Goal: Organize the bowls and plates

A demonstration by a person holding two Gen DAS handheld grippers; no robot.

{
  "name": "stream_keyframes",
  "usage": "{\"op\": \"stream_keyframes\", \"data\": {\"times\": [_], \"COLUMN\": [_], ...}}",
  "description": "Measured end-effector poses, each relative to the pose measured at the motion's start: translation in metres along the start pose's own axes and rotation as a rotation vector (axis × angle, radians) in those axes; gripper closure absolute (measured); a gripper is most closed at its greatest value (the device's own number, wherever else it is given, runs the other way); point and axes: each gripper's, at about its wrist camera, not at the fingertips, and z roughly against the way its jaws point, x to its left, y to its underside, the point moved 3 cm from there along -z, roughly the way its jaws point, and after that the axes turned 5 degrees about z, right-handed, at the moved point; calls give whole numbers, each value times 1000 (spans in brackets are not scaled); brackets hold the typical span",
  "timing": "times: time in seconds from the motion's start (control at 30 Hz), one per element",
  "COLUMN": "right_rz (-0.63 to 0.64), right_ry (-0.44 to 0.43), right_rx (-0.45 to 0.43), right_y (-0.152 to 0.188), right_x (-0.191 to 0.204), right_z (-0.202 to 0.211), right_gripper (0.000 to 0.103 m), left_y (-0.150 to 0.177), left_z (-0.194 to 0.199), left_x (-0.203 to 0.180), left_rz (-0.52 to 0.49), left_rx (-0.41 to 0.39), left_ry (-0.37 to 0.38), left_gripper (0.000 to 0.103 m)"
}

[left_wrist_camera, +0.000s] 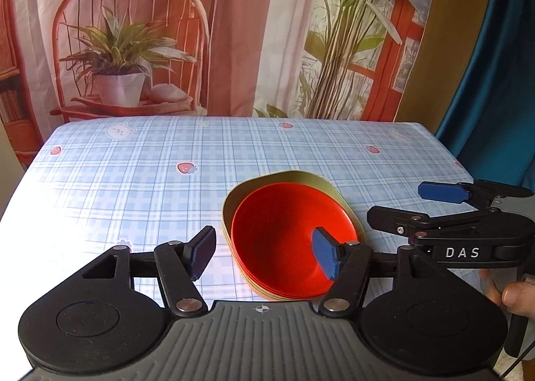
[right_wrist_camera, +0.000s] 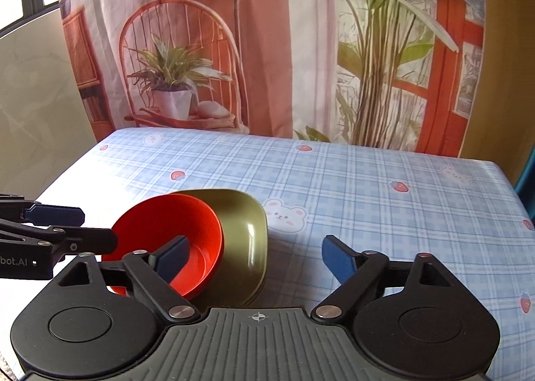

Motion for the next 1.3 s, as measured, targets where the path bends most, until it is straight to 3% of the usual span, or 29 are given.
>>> {"op": "stream_keyframes", "data": {"times": [0.17, 0.23, 0.27, 0.67, 0.87, 1.17, 1.3], "right_rz": [-10, -7, -5, -7, 2, -44, -71], "right_ry": [21, 34, 40, 125, 161, 158, 151], "right_rx": [-48, -68, -80, -201, -250, -331, -349], "right_y": [-7, -10, -12, -22, -19, -7, 1], "right_x": [-9, -11, -12, -17, -14, -10, -7], "right_z": [23, 32, 37, 90, 118, 170, 187], "right_gripper": [1, 1, 0, 0, 0, 0, 0], "left_y": [-7, -9, -11, -15, -14, -6, 3], "left_z": [17, 24, 28, 69, 90, 144, 161], "left_x": [-7, -9, -10, -19, -26, -30, -30], "left_rz": [-17, -25, -29, -36, -67, -48, -18], "left_rx": [-52, -75, -86, -172, -207, -280, -279], "left_ry": [-31, -52, -62, -159, -248, -277, -250], "left_gripper": [17, 5, 5, 0, 0, 0, 0]}}
